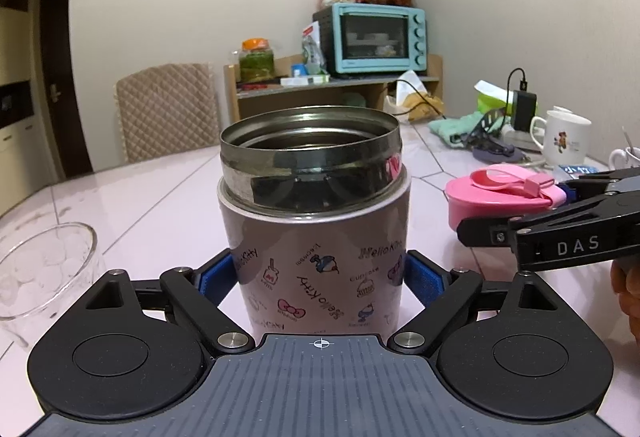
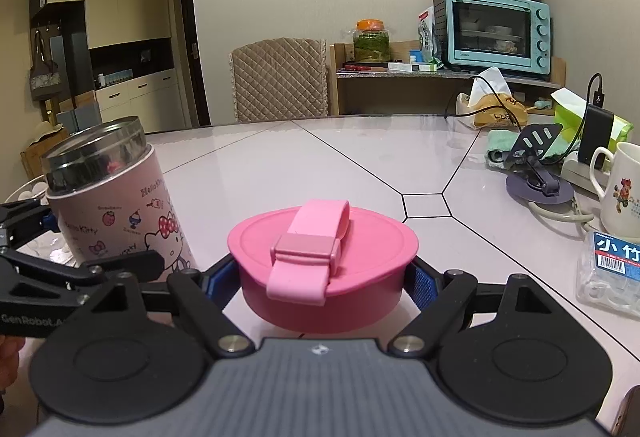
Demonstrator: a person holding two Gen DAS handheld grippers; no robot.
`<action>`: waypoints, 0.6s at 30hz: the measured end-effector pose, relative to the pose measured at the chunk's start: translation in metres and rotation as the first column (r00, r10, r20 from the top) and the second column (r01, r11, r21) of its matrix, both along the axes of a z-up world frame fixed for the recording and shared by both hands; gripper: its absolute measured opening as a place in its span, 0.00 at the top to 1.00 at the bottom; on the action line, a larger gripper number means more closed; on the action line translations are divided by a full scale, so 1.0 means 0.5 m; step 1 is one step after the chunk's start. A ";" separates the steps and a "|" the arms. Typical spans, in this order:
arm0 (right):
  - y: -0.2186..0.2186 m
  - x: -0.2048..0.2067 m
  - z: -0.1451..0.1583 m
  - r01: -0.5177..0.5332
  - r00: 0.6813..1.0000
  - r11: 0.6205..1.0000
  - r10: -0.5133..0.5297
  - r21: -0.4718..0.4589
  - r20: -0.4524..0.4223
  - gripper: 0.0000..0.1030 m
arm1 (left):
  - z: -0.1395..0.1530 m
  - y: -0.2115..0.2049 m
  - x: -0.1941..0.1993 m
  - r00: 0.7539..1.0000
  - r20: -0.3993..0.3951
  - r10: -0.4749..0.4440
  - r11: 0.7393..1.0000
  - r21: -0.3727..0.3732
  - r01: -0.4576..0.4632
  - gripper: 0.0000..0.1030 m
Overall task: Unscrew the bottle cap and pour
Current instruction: 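Carry the pink cap beside the jar and lower it with the right tool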
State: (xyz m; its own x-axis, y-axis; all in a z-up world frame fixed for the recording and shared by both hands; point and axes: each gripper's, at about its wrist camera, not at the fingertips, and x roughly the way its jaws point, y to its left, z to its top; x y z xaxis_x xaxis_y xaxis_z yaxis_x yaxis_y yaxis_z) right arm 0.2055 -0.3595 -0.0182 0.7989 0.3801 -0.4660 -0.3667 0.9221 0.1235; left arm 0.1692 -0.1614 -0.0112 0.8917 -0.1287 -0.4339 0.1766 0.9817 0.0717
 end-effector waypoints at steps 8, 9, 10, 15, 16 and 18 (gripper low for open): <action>0.008 0.004 -0.005 -0.013 1.000 1.000 0.013 -0.008 -0.009 0.17 | -0.001 0.001 -0.009 1.000 -0.018 -0.014 1.000 0.005 0.014 0.10; 0.010 0.003 -0.006 -0.015 1.000 1.000 0.015 -0.008 -0.011 0.17 | -0.001 0.001 -0.010 1.000 -0.019 -0.014 1.000 0.004 0.014 0.10; 0.011 0.003 -0.006 -0.017 1.000 1.000 0.017 -0.011 -0.012 0.17 | -0.002 0.000 -0.011 1.000 -0.021 -0.014 1.000 0.003 0.014 0.10; 0.021 -0.001 -0.007 -0.027 1.000 0.999 0.026 -0.022 -0.017 0.17 | -0.005 -0.001 -0.014 1.000 -0.026 -0.016 1.000 0.001 0.016 0.10; 0.022 0.000 -0.007 -0.028 0.999 0.999 0.027 -0.027 -0.020 0.17 | -0.005 -0.001 -0.015 0.999 -0.027 -0.016 1.000 0.000 0.016 0.10; 0.021 0.007 -0.008 -0.028 0.999 0.999 0.027 -0.028 -0.024 0.17 | -0.006 0.000 -0.015 0.999 -0.030 -0.017 1.000 -0.002 0.017 0.10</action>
